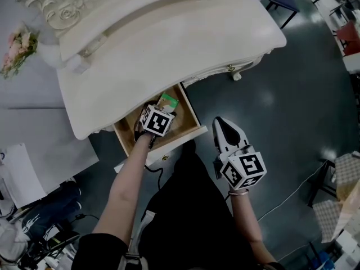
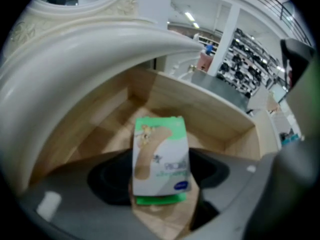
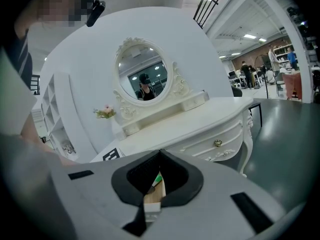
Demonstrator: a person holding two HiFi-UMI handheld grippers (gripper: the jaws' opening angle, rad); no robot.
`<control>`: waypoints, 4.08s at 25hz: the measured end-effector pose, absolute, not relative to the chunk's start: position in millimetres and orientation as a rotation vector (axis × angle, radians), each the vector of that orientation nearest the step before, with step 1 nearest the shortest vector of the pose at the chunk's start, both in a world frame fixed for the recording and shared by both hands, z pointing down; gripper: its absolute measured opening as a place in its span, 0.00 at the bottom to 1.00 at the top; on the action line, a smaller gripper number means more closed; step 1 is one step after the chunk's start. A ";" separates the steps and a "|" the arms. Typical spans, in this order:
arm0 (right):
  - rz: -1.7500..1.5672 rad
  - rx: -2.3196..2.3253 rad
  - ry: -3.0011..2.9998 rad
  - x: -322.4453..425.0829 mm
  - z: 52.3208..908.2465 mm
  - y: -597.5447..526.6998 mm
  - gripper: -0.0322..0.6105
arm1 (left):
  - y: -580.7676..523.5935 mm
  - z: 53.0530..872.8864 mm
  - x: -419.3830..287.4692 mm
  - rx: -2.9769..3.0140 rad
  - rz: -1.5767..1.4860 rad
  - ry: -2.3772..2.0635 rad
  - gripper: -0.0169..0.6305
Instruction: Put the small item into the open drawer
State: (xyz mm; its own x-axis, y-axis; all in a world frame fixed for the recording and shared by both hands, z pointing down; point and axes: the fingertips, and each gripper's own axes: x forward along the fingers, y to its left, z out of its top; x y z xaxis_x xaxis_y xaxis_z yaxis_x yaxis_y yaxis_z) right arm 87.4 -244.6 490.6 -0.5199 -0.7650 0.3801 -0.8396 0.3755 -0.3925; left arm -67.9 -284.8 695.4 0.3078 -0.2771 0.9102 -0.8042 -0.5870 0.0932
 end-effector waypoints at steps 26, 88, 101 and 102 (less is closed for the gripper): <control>0.850 1.448 -2.493 84.6 493.1 -244.4 0.06 | -283.9 694.6 -71.0 2.017 1.284 -0.955 0.58; 0.442 1.401 -2.728 29.4 384.5 -136.3 0.06 | -137.5 389.9 -155.2 2.345 0.276 -1.674 0.04; 0.399 1.410 -2.731 19.7 376.7 -118.7 0.05 | -112.5 381.0 -173.6 2.323 0.184 -1.719 0.04; 0.397 1.409 -2.731 19.1 376.3 -117.7 0.05 | -111.3 380.8 -174.4 2.322 0.182 -1.719 0.04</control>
